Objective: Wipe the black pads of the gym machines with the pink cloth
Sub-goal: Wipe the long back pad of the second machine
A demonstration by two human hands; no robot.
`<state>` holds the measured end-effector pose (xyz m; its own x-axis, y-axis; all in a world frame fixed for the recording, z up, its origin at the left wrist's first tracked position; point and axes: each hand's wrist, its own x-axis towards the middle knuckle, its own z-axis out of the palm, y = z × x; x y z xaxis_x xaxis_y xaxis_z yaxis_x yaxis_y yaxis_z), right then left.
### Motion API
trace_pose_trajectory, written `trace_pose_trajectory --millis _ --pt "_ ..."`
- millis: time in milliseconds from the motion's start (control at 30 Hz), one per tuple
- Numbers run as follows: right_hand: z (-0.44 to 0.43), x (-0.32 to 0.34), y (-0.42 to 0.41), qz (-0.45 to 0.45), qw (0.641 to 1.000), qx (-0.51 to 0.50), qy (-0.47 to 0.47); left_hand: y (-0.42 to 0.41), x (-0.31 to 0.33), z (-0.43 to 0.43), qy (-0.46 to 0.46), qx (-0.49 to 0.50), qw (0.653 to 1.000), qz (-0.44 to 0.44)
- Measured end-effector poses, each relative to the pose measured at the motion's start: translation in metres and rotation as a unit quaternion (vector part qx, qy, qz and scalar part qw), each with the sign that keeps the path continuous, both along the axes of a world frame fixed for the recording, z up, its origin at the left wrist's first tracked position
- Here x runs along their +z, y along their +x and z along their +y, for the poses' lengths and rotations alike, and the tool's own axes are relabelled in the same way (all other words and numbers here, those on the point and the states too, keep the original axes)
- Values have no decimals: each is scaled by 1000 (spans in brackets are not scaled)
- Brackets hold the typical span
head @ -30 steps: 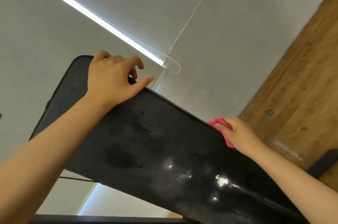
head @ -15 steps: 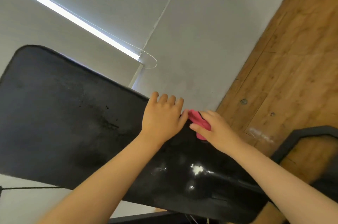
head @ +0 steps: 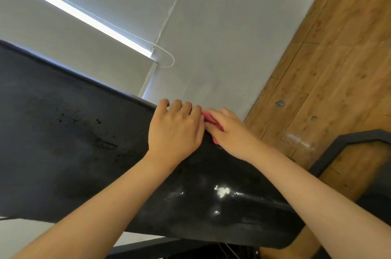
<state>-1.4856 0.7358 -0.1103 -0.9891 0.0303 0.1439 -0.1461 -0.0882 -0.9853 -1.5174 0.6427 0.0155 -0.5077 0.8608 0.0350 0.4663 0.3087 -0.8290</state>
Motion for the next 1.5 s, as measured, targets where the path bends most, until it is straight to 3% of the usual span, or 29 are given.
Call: trace_pose_trajectory --millis 233,467,533,667,800,1233,1500 --pt "11 -39 18 -46 997 54 26 -2 -3 -2 8 0 1000 3" --pt "35 -129 66 -206 975 78 12 -2 -3 -2 -11 12 1000 -4" --pt "35 -129 63 -203 977 68 8 -1 -3 -2 -14 17 1000 -7" --pt "20 -84 39 -116 992 24 -31 0 -3 -1 -12 13 1000 -1" --pt "3 -58 16 -82 996 16 9 0 -5 -1 -8 2 1000 10" --pt "17 -106 22 -126 989 74 4 -3 -6 -1 -24 -1 1000 16" --pt "30 -172 54 -245 967 73 0 -2 -6 -1 -31 -2 999 25"
